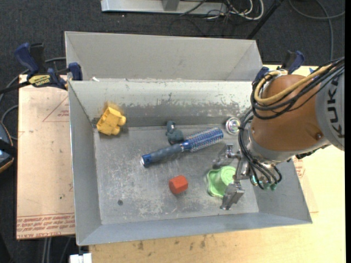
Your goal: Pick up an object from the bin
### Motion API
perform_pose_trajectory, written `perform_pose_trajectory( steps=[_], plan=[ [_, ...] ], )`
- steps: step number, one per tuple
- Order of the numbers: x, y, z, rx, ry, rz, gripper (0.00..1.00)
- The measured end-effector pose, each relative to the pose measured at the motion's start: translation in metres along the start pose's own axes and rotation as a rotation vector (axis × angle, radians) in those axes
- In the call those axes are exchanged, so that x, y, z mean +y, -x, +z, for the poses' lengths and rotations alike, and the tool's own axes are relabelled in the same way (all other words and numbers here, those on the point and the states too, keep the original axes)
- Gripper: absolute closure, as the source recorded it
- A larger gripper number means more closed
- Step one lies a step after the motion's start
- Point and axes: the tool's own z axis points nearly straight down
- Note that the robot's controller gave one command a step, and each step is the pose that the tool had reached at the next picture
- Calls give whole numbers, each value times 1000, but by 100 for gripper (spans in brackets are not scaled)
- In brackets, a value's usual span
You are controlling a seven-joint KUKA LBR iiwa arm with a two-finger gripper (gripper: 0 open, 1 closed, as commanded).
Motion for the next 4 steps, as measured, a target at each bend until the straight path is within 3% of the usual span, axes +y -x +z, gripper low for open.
perform_pose_trajectory(
  steps=[1,2,3,4],
  plan=[
    [-1,72,44,-10,-1,-175,0],
    [-44,18,104,-3,-1,-361,0],
    [-103,65,129,-13,-2,-422,0],
    [-119,83,125,-5,22,-866,0]
  ],
)
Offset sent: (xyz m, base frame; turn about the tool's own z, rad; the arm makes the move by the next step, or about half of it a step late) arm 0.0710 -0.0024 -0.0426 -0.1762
